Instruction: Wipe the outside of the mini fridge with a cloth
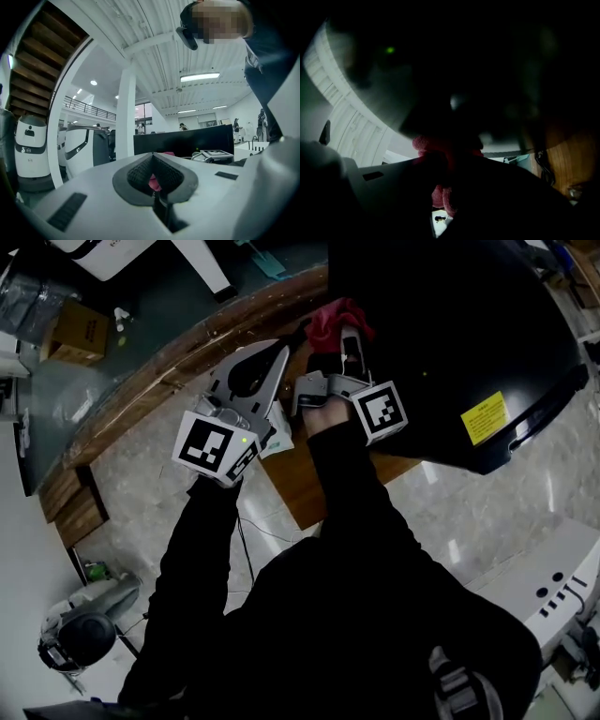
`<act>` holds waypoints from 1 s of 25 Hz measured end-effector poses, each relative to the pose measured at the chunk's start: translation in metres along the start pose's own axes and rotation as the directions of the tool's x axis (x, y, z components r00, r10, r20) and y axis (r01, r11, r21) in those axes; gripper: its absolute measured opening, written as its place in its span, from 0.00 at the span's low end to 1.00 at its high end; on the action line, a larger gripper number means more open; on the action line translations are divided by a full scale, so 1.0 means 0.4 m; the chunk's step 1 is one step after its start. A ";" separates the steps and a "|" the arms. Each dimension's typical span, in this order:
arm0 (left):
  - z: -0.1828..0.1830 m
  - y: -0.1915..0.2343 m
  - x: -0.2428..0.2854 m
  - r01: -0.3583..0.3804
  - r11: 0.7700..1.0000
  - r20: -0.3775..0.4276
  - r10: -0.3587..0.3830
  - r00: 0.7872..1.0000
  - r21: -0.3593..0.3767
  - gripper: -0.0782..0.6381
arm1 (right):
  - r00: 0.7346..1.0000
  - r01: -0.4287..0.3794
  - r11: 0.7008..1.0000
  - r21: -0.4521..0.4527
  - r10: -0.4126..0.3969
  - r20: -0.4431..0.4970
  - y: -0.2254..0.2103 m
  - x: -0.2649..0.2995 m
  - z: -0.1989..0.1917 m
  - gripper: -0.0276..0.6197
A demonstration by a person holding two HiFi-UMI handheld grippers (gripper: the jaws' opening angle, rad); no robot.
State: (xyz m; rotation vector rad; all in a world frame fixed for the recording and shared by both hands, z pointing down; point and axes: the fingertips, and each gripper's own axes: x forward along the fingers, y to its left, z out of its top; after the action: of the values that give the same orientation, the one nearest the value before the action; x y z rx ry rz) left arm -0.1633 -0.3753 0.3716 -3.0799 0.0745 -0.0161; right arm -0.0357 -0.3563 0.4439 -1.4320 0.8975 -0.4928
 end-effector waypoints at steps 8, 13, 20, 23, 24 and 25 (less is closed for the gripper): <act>-0.192 -0.015 0.046 0.040 0.999 -0.108 -0.041 0.993 -0.011 0.11 | 0.996 0.093 0.996 -0.015 -0.093 -0.014 -0.189 -0.029 -0.015 0.18; -0.270 -0.033 0.072 0.074 0.997 -0.067 -0.074 0.995 -0.004 0.11 | 0.998 0.040 0.995 -0.087 -0.043 -0.034 -0.265 -0.031 -0.021 0.18; -0.361 -0.060 0.109 0.097 0.995 -0.116 -0.099 0.988 -0.027 0.11 | 0.990 0.138 0.990 -0.012 -0.138 -0.040 -0.440 -0.061 -0.034 0.18; -0.389 -0.056 0.121 0.102 0.994 -0.132 -0.107 0.985 -0.047 0.11 | 0.985 0.173 0.983 0.066 -0.171 -0.037 -0.515 -0.074 -0.050 0.18; -0.400 -0.056 0.125 0.104 0.993 -0.138 -0.110 0.984 -0.054 0.11 | 0.981 0.193 0.978 0.085 -0.190 -0.037 -0.542 -0.081 -0.053 0.18; -0.411 -0.056 0.129 0.106 0.993 -0.145 -0.114 0.983 -0.060 0.11 | 0.977 0.211 0.973 0.094 -0.208 -0.039 -0.567 -0.086 -0.056 0.18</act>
State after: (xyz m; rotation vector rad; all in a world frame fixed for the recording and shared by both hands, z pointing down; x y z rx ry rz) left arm -0.1126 -0.3654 0.5376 -3.1257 -0.0908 -0.2526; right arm -0.0241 -0.3712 0.6737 -1.4396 0.7374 -0.7083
